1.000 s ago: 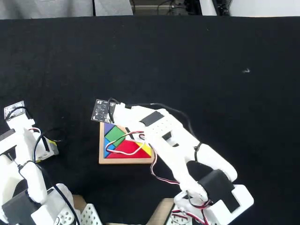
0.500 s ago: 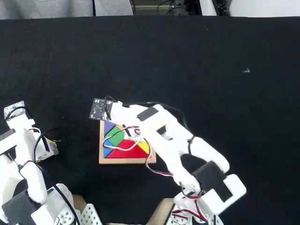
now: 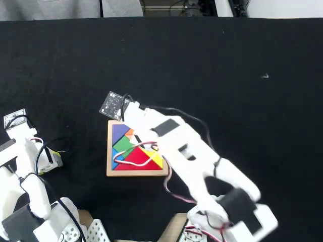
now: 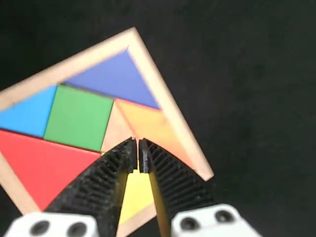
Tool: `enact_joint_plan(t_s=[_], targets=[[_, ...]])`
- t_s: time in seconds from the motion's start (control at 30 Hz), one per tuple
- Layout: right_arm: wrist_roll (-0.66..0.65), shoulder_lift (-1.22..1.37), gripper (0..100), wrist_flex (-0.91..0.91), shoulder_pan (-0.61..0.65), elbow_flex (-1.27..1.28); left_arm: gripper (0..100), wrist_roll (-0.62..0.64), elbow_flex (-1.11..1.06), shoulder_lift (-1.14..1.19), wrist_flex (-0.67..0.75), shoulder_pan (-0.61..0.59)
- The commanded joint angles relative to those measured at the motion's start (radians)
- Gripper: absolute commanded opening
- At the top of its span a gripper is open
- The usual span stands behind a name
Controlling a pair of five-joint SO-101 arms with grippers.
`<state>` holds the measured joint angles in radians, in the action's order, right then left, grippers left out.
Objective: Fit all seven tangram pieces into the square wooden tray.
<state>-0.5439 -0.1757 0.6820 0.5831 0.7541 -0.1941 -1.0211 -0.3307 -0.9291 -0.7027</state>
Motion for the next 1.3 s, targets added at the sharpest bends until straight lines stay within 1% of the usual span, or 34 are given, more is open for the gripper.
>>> enact_joint_plan(t_s=[0.0,0.1,0.17,0.23,0.3,0.4,0.5,0.63,0.7,0.77,0.93,1.03,1.1,1.2,1.23,1.27], targets=[[0.011,0.145,1.1,0.034,0.015,-0.127,20,-0.002,0.042,-0.003,-0.005,-0.01],[0.006,0.249,1.1,0.055,0.023,-0.177,20,-0.002,0.042,-0.003,-0.005,-0.01],[0.006,0.257,1.1,0.068,0.032,-0.2,20,-0.002,0.042,-0.003,-0.005,-0.01],[0.011,0.211,1.1,0.107,0.026,-0.225,20,-0.002,0.042,-0.003,-0.005,-0.004],[0.015,0.122,1.1,0.144,-0.009,-0.237,20,-0.002,0.042,-0.008,-0.005,0.007],[0.097,-0.059,1.1,0.157,-0.107,-0.219,20,0.002,0.053,-0.011,-0.014,0.045],[0.183,-0.229,1.1,0.153,-0.267,-0.177,20,0.068,0.104,-0.012,-0.026,0.101],[0.247,-0.377,1.1,0.153,-0.48,-0.128,20,0.183,0.262,-0.012,-0.075,0.143],[0.259,-0.4,1.1,0.153,-0.552,-0.116,20,0.239,0.361,-0.009,-0.083,0.186],[0.267,-0.4,1.1,0.153,-0.594,-0.12,20,0.25,0.473,-0.002,-0.08,0.246],[0.27,-0.401,1.1,0.091,-0.618,-0.165,20,0.25,0.777,-0.006,-0.031,0.43],[0.273,-0.406,1.1,0.095,-0.611,-0.239,20,0.25,0.947,-0.006,-0.037,0.51],[0.296,-0.423,1.1,0.17,-0.592,-0.32,20,0.25,1.03,-0.031,-0.114,0.565],[0.356,-0.486,1.1,0.364,-0.575,-0.476,20,0.249,1.216,-0.17,-0.331,0.634],[0.367,-0.51,1.1,0.411,-0.568,-0.516,20,0.249,1.25,-0.224,-0.371,0.648],[0.373,-0.536,1.1,0.445,-0.562,-0.55,20,0.245,1.259,-0.279,-0.381,0.656]])
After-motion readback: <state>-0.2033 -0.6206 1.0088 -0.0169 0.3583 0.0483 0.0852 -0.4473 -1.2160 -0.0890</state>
